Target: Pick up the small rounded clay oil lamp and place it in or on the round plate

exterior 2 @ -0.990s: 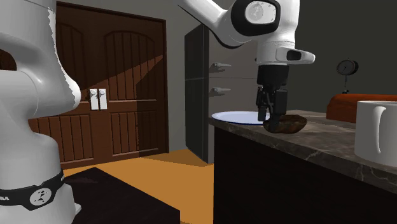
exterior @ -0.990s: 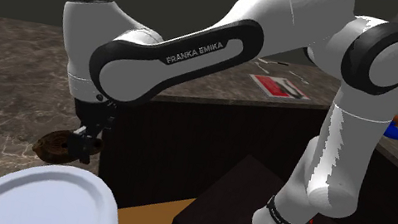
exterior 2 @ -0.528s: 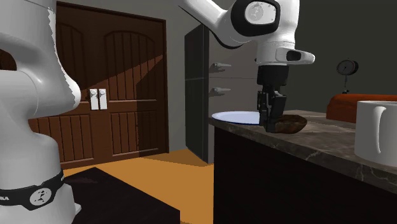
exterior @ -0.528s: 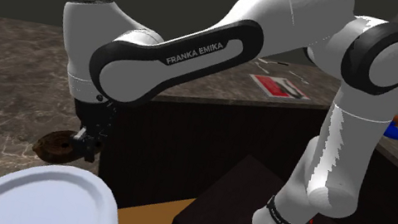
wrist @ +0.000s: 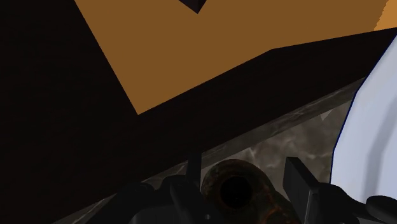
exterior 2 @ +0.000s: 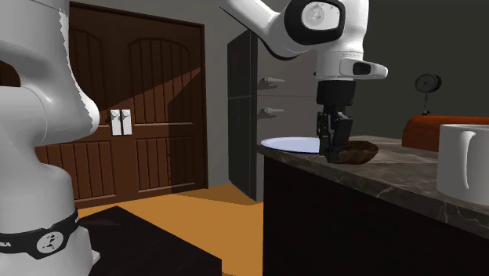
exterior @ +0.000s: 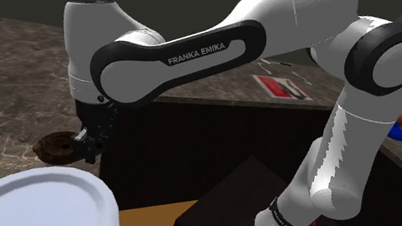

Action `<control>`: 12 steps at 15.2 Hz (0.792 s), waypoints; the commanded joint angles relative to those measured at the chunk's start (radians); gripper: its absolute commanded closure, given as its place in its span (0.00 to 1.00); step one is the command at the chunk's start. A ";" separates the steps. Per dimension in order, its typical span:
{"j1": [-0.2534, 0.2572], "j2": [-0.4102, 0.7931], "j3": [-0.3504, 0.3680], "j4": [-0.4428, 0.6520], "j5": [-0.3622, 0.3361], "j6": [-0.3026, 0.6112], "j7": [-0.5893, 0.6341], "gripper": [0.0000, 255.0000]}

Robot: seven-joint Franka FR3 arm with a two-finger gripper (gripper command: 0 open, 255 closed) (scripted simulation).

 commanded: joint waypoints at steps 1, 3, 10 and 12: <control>-0.001 -0.005 0.001 0.007 0.002 -0.012 -0.001 1.00; -0.002 -0.014 0.002 0.023 0.007 -0.036 -0.003 1.00; -0.004 -0.040 0.004 0.087 0.019 -0.124 -0.008 1.00; -0.005 -0.046 0.005 0.107 0.022 -0.149 -0.008 1.00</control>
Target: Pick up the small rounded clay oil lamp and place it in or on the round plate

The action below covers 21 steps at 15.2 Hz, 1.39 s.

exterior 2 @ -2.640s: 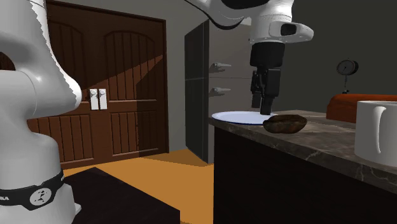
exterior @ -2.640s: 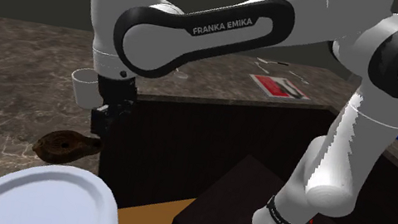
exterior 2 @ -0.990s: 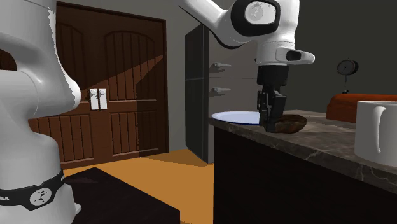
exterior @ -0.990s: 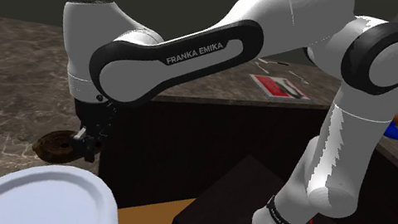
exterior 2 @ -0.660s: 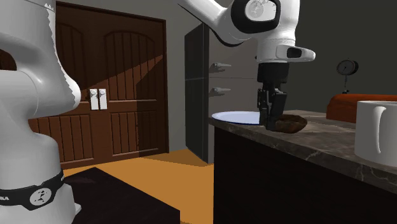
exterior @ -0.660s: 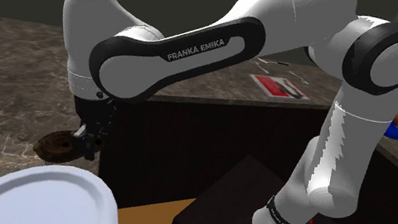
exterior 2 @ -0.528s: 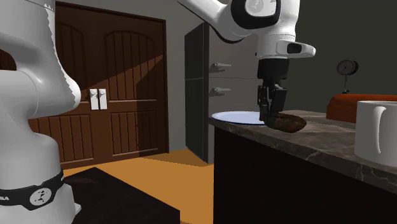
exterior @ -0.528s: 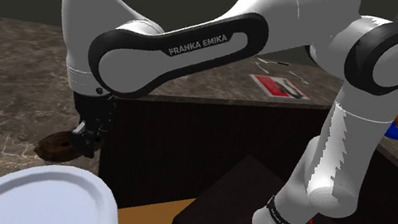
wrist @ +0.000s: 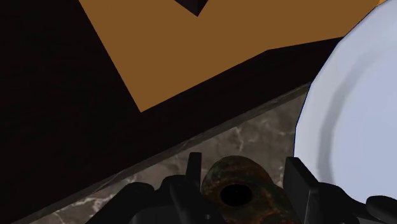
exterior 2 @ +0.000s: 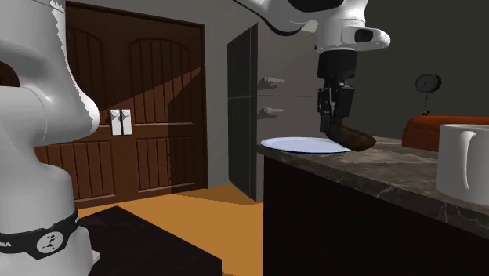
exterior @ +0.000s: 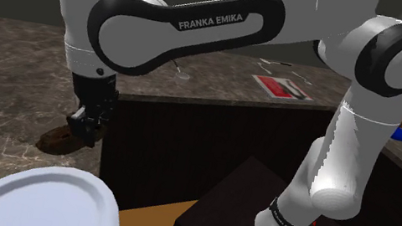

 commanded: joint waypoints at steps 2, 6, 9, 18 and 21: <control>-0.001 -0.006 0.000 0.034 0.003 -0.039 -0.001 1.00; 0.011 -0.017 0.010 0.053 0.007 -0.068 0.019 1.00; 0.047 -0.030 0.038 0.035 0.011 -0.059 0.083 1.00; 0.169 -0.012 0.123 0.046 -0.007 -0.048 0.293 1.00; 0.191 0.002 0.134 0.033 -0.017 -0.023 0.328 1.00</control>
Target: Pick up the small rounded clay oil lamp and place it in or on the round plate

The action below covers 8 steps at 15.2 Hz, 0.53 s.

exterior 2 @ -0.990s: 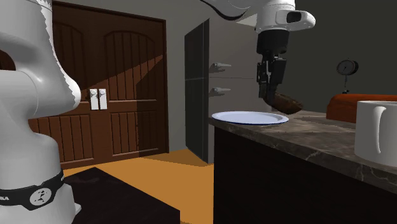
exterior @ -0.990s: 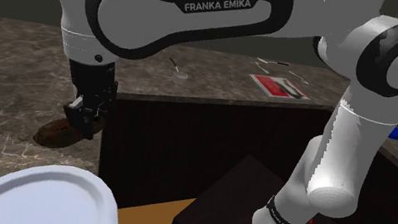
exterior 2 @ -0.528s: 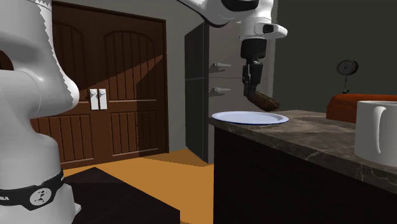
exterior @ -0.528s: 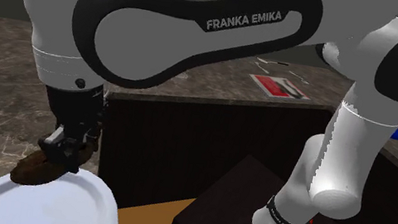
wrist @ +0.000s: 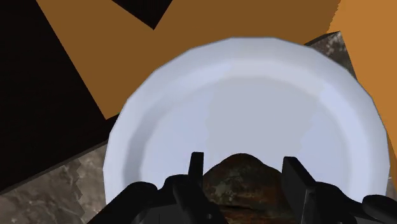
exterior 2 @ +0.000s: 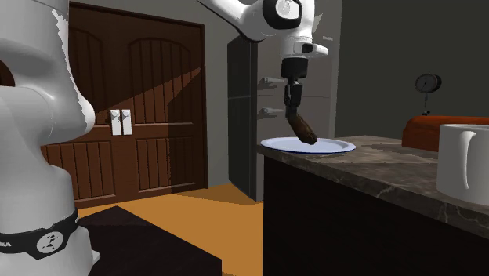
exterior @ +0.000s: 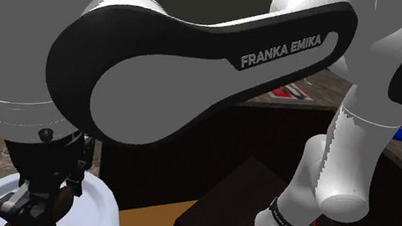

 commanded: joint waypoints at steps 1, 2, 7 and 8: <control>0.004 0.004 0.001 -0.025 -0.002 0.026 0.008 1.00; 0.004 0.007 0.001 -0.036 -0.003 0.038 0.009 1.00; 0.004 0.023 0.000 -0.085 -0.014 0.102 0.013 1.00; 0.005 0.027 -0.001 -0.094 -0.016 0.114 0.014 1.00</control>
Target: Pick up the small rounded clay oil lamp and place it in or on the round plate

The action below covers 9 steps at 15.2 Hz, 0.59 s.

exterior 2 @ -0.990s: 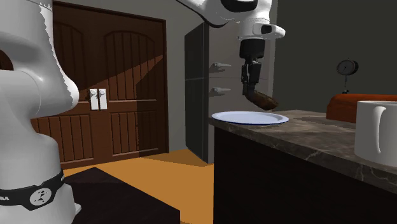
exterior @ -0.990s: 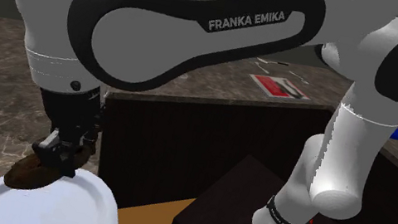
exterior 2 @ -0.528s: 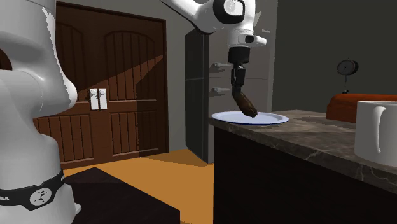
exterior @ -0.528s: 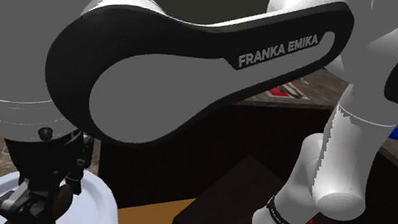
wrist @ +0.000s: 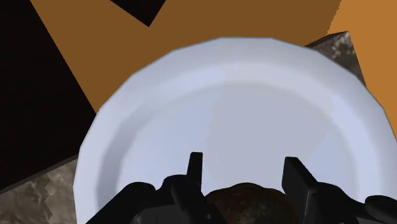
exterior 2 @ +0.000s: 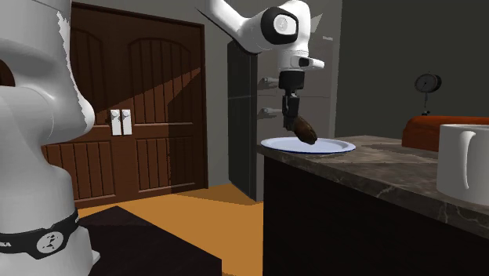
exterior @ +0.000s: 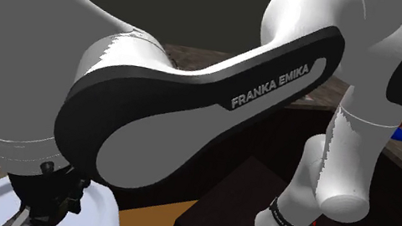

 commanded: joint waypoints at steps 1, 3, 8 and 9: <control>-0.008 0.012 -0.009 -0.037 -0.005 0.036 -0.002 1.00; -0.007 0.021 -0.011 -0.054 -0.010 0.060 0.001 1.00; -0.006 0.023 -0.012 -0.057 -0.011 0.065 0.001 1.00; -0.006 0.023 -0.012 -0.057 -0.011 0.065 0.001 1.00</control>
